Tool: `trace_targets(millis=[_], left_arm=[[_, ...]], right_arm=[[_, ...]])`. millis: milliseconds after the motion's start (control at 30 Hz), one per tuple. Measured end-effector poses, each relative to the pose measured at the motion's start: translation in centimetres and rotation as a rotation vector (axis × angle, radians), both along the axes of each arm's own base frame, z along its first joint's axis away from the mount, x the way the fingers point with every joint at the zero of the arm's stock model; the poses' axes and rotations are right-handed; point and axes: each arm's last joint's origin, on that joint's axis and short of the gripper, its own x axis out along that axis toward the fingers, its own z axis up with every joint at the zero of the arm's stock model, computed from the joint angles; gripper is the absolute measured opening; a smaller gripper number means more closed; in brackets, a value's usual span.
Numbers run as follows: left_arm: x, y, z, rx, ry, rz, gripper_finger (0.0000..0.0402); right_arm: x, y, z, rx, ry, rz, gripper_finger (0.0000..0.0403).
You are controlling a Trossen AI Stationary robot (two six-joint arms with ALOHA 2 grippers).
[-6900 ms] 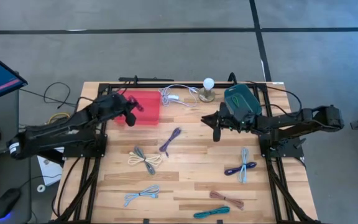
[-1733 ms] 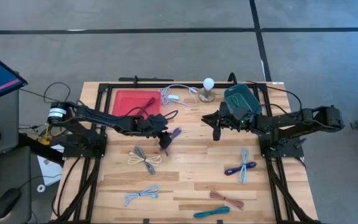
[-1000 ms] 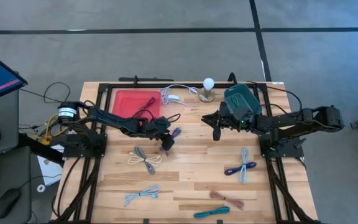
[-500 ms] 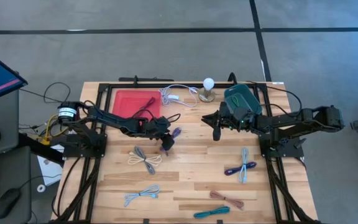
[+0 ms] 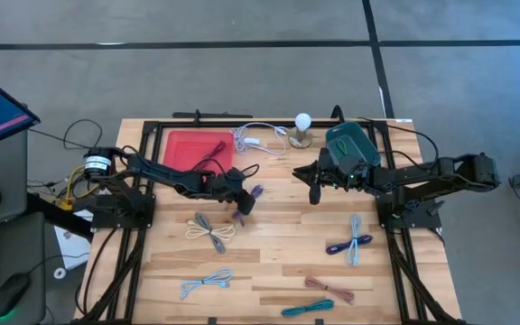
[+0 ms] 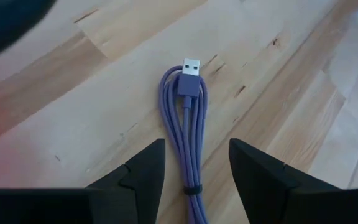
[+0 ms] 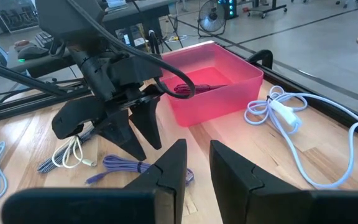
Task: Pick & Place USB Port
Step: Put the violet charger cable into the blue bin
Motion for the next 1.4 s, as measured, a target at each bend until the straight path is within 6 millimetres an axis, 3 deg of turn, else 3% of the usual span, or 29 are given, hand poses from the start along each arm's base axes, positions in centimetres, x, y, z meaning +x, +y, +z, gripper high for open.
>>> trace_targets(millis=[167,400,600,733,933,1033,1233,1400], left_arm=[[0.1,-0.2,-0.3,-0.004,0.008,-0.005,0.0167],[1.4,-0.8,-2.7,-0.016,0.027,-0.037,0.0166],[1.8,-0.8,-3.0,-0.015,0.010,-0.044,0.0157],[1.7,-0.8,-3.1,0.003,0.021,-0.054,0.0118],[1.7,-0.8,-3.1,0.015,0.026,-0.052,0.0027],[1.7,-0.8,-3.1,0.048,0.031,-0.083,0.0017],[1.8,-0.9,-2.2,0.158,-0.007,-0.174,0.0013],[1.5,-0.8,1.3,0.318,-0.107,-0.253,0.0010]], right_arm=[[0.0,0.0,0.0,0.000,0.000,0.000,0.0063],[0.0,0.0,0.0,0.000,0.002,0.000,0.0063],[0.0,0.0,-0.1,0.001,0.006,0.000,0.0063],[0.0,0.0,-0.1,-0.002,0.008,0.001,0.0063],[0.0,0.0,-0.1,-0.005,0.009,0.002,0.0063],[0.0,0.0,-0.1,-0.006,0.009,0.002,0.0063],[0.0,0.0,-0.1,-0.006,0.009,0.002,0.0063],[0.0,0.0,-0.1,-0.005,0.010,0.006,0.0063]])
